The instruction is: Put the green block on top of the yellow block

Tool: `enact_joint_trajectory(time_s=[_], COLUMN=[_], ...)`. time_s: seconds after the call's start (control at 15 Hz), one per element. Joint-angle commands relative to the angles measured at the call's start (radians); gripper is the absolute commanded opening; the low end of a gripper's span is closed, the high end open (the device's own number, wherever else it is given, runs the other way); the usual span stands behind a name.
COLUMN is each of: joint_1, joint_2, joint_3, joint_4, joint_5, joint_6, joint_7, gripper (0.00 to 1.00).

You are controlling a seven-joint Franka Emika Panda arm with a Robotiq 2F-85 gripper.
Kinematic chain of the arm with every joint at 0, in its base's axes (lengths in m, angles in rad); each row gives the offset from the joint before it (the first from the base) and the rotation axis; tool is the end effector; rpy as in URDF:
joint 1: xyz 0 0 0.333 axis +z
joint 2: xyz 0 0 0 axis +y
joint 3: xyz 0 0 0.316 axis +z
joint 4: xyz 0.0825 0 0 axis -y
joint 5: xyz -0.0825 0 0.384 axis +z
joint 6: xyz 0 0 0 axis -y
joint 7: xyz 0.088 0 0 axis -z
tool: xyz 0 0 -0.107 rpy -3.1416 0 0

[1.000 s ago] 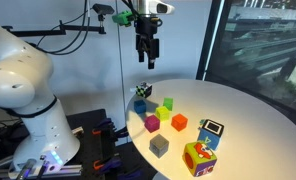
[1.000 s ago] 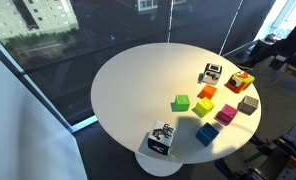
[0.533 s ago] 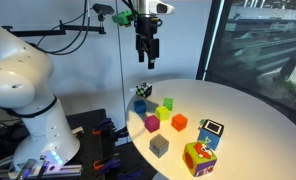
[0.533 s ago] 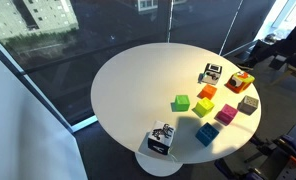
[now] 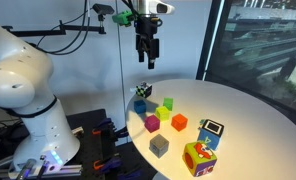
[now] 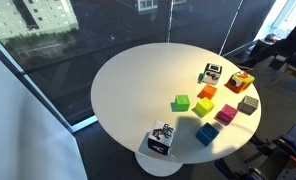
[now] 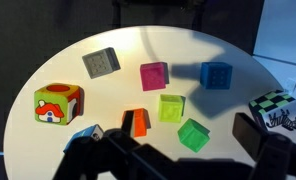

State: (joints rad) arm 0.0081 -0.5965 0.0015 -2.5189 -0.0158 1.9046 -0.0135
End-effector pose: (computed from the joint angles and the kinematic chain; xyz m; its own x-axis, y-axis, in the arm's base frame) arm 0.3657 0.0024 0.4774 0.9994 0.0280 -0.0181 0.0283 -0.9995 0.0154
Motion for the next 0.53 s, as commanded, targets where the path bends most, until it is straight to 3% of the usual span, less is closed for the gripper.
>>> enact_joint_trajectory(time_s=[0.0,0.47], joint_1=[0.002,0.012], joint_2=[0.017,0.077], joint_3=[-0.002,0.004], joint_4=[0.020,0.063], joint_5=[0.003,0.004], joint_6=[-0.019,0.009], joint_7=[-0.005,-0.017], gripper=[1.00,1.00])
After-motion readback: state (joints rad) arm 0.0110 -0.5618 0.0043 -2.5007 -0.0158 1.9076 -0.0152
